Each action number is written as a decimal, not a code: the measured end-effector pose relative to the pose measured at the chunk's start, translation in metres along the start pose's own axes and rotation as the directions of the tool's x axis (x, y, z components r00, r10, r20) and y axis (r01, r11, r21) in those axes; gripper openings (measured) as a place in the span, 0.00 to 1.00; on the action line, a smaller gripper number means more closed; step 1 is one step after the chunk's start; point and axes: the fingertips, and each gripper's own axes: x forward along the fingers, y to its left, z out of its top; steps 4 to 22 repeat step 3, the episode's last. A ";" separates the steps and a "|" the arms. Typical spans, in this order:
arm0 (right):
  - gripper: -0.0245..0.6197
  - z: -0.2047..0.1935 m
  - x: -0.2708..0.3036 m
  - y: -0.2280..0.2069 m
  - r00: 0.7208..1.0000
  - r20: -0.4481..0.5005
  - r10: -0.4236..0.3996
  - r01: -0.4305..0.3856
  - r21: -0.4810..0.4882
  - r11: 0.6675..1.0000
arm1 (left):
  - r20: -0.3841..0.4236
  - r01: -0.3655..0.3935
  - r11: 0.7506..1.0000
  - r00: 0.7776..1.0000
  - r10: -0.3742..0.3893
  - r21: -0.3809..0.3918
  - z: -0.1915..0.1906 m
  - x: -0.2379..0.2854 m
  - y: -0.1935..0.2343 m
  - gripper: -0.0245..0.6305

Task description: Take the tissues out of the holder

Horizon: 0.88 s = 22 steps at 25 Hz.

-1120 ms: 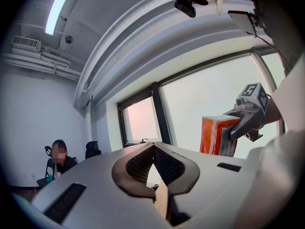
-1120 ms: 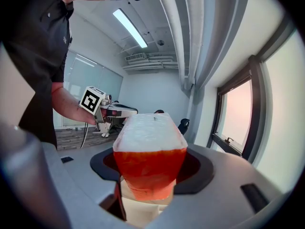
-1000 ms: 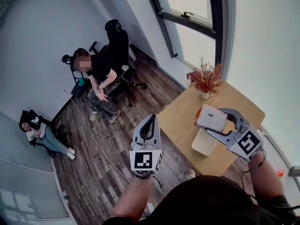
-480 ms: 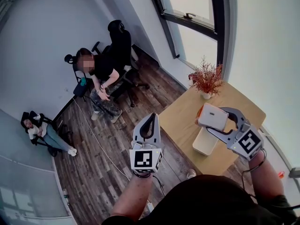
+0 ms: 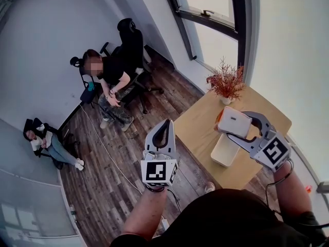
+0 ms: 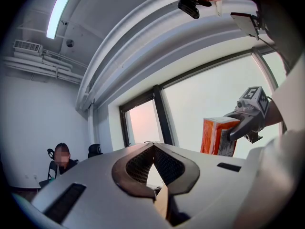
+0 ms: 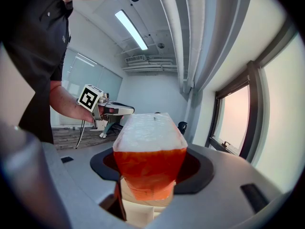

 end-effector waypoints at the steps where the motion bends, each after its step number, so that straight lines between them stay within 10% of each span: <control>1: 0.47 0.001 0.000 0.000 1.000 0.002 -0.001 0.001 0.000 1.000 | -0.001 -0.001 1.000 1.000 0.001 -0.001 0.000 0.000 0.001 0.04; 22: 0.47 0.002 0.001 0.000 1.000 0.008 -0.003 0.003 -0.002 1.000 | -0.001 -0.002 1.000 1.000 0.002 -0.001 -0.001 -0.001 0.002 0.04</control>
